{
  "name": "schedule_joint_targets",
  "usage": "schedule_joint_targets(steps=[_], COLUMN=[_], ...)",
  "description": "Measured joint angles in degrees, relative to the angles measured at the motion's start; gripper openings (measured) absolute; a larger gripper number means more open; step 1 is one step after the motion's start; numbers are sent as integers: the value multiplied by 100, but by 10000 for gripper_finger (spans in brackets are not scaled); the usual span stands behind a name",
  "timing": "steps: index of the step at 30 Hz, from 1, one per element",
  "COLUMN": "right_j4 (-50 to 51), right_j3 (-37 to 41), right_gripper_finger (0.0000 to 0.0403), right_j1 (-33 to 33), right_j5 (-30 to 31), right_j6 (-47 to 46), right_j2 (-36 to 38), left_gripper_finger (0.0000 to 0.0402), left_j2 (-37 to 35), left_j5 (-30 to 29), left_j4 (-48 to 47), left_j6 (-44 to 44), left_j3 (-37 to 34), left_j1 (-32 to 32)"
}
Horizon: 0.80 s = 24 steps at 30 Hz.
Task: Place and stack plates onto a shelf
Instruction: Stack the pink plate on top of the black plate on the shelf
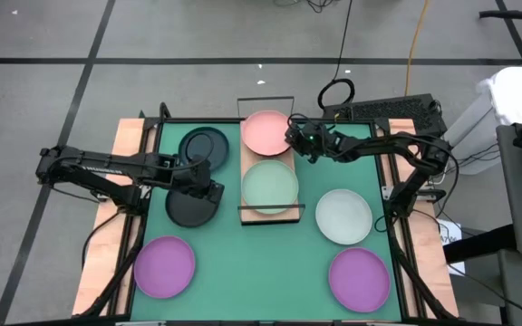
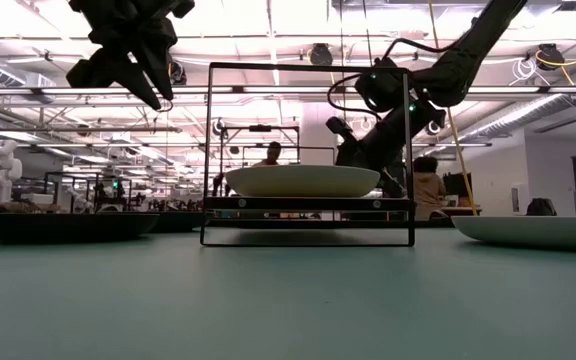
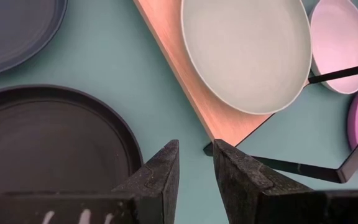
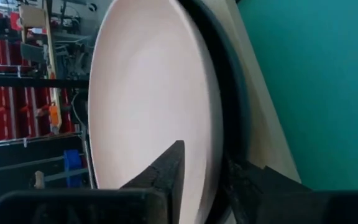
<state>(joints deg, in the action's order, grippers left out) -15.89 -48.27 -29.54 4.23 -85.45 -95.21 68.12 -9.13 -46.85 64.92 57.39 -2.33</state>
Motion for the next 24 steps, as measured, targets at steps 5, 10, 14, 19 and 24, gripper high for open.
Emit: schedule_joint_targets(steps=[5,10,14,19,24], right_j4=[313,746,757,714,749], right_j3=[2,2,2,2,2], right_gripper_finger=[89,89,89,89,89], right_j1=[0,-9,-9,-9,4], right_j5=[8,21,13,-221,-721], right_j6=[145,252,368,368,709], right_j2=[296,608,679,672,898], left_gripper_finger=[104,104,104,104,104], left_j2=[0,0,0,1,0], left_j5=[0,-4,-40,-42,43], left_j4=[-2,-4,-7,-7,0], left_j6=[13,-9,-35,-35,26], left_j3=[0,0,0,0,0], left_j1=[0,0,2,2,4])
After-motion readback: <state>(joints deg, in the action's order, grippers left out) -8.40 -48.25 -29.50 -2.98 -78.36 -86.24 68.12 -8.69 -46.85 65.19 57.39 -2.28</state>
